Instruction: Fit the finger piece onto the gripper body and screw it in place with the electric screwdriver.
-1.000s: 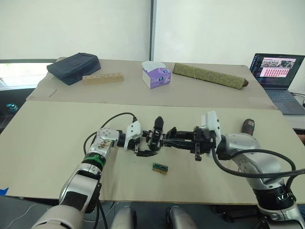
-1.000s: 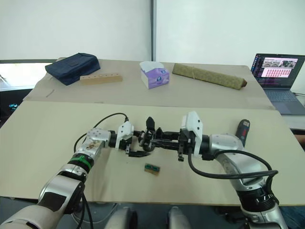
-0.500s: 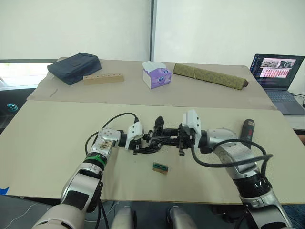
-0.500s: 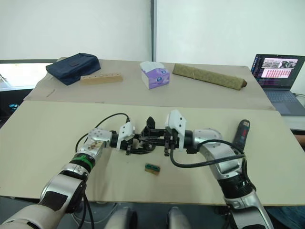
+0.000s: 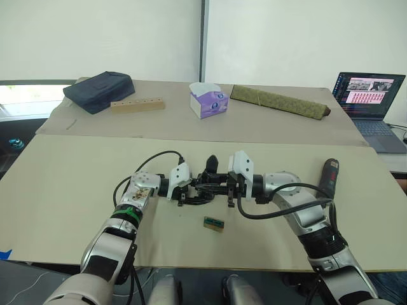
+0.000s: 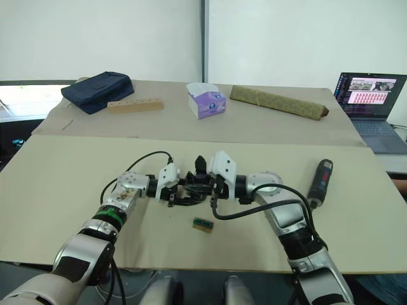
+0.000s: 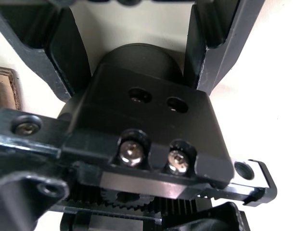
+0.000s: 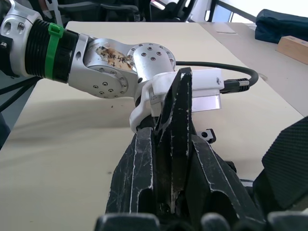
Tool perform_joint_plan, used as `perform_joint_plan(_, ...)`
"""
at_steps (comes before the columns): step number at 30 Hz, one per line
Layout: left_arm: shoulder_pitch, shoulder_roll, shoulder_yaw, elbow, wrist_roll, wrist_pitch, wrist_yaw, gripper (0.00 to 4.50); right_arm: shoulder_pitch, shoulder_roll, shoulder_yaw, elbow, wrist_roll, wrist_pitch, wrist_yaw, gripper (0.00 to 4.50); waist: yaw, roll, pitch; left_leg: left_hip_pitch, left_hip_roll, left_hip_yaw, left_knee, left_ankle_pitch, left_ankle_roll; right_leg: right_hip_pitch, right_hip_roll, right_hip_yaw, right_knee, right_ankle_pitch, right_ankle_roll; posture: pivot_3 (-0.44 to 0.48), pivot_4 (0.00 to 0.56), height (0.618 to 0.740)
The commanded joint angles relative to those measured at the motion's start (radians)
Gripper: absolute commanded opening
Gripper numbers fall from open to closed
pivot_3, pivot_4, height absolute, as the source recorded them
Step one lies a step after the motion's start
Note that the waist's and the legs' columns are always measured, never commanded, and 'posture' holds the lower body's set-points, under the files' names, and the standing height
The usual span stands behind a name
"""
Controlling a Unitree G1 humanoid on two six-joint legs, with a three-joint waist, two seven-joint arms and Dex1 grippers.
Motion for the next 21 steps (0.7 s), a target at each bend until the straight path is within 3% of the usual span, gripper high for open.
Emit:
perform_joint_plan(1, 0.026, 0.004, -0.021, 0.006, 0.032, 0.015, 0.007, 2.28, 0.003, -0.019, -0.004, -0.020, -0.017, 0.015, -0.005, 0.41, 0.000, 0.000, 0.000, 0.000, 0.000, 0.000, 0.000, 0.000, 0.000, 0.000, 0.000, 0.000, 0.000, 0.000, 0.000, 0.000, 0.150, 0.740)
perform_joint_plan(21, 0.033, 0.001, -0.021, 0.002, 0.030, 0.025, 0.008, 2.28, 0.040, -0.030, 0.031, -0.086, 0.034, 0.232, -0.005, 0.41, 0.000, 0.000, -0.003, 0.000, 0.000, 0.000, 0.000, 0.000, 0.001, 0.001, 0.000, 0.000, 0.000, 0.000, 0.000, 0.000, 0.150, 0.740)
